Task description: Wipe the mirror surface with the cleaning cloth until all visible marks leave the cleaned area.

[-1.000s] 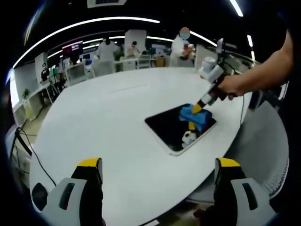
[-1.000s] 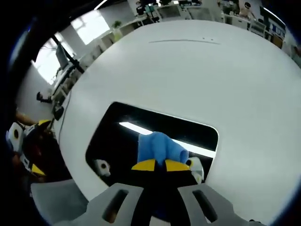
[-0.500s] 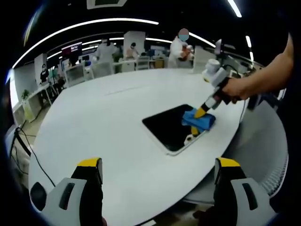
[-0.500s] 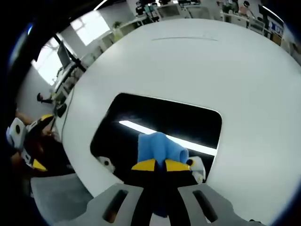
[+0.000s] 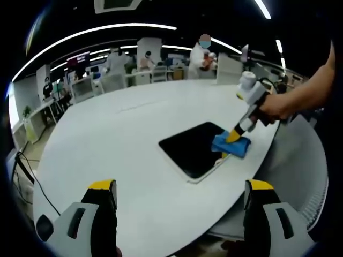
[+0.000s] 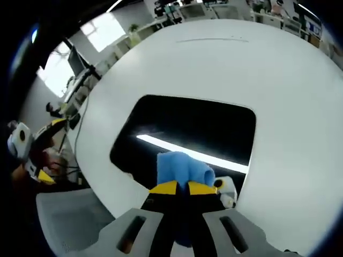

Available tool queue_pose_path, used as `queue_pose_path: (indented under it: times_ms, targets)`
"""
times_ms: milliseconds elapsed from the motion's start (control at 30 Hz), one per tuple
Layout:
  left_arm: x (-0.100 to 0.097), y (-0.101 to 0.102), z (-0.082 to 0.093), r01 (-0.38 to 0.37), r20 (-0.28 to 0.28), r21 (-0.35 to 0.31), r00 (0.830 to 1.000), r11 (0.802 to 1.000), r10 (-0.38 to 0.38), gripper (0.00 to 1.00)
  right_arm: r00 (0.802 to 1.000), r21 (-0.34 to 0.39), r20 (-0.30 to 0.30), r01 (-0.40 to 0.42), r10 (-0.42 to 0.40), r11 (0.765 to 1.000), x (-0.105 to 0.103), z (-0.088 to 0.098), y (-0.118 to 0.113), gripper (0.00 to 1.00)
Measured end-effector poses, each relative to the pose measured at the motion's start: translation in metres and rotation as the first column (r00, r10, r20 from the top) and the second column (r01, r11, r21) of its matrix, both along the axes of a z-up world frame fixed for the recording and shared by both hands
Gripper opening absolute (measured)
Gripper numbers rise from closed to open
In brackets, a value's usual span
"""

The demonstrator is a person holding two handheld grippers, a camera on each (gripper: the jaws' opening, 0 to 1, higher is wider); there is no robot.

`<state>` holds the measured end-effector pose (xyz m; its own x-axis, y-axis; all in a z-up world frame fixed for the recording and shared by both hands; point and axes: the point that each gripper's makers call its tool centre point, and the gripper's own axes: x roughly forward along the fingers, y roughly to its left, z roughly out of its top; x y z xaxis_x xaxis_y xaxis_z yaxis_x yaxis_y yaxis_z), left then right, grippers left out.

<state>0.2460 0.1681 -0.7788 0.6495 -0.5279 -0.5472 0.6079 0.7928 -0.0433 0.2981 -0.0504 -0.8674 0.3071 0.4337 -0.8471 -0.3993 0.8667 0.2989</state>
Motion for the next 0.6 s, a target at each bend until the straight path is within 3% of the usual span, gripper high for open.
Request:
queue_pose_path:
  times_ms: [600]
  targets:
    - [0.0039, -0.007, -0.0007, 0.013, -0.003, 0.0, 1.0, 1.0, -0.013, 0.99, 1.0, 0.03, -0.018, 0.017, -0.017, 0.999, -0.0096, 0.0001, -0.0006, 0.0]
